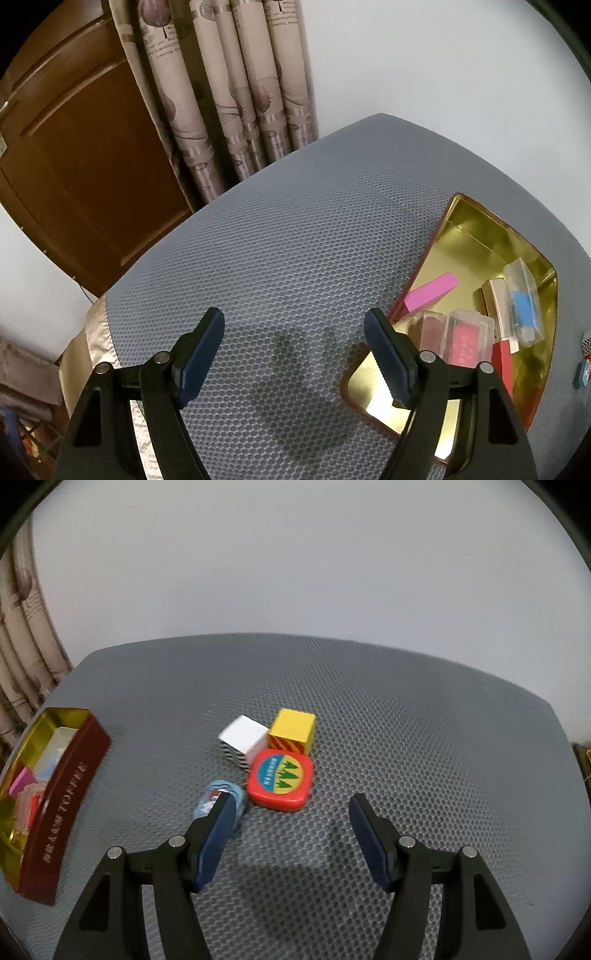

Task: Organize rigid objects
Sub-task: 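Move the right gripper to the red round tin with tree logo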

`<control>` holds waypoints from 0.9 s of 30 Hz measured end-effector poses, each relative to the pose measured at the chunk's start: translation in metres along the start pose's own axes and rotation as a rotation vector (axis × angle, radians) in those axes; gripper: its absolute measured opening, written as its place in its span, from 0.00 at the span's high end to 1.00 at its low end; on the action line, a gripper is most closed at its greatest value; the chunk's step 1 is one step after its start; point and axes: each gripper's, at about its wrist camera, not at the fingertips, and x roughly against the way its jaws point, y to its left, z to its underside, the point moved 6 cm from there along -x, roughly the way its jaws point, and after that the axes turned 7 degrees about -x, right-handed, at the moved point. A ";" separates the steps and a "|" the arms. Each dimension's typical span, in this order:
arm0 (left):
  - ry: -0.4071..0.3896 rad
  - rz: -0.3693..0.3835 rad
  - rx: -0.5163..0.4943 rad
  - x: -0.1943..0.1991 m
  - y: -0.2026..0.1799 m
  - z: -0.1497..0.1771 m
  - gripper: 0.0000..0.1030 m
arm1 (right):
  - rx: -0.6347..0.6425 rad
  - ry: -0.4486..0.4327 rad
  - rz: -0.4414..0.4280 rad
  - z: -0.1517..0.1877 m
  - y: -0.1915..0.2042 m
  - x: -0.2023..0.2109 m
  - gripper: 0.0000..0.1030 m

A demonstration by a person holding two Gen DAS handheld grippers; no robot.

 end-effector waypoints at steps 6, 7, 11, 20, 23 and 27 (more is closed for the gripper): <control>-0.001 0.000 -0.010 0.002 -0.004 -0.003 0.26 | -0.030 0.029 0.000 0.000 0.006 -0.022 0.36; -0.001 0.001 -0.011 0.002 -0.005 -0.004 0.26 | -0.026 0.022 0.023 -0.002 0.005 -0.025 0.36; 0.001 0.000 -0.017 0.003 -0.010 -0.006 0.26 | -0.039 0.026 0.036 -0.009 0.003 -0.037 0.36; 0.001 -0.002 -0.023 0.003 -0.015 -0.003 0.25 | -0.009 0.023 0.053 0.001 -0.004 -0.050 0.37; -0.004 -0.002 -0.035 0.003 -0.018 -0.005 0.25 | 0.008 0.006 0.049 0.005 -0.004 -0.048 0.38; -0.025 -0.009 -0.066 0.009 -0.024 -0.006 0.25 | 0.045 -0.001 0.032 0.013 0.000 -0.042 0.53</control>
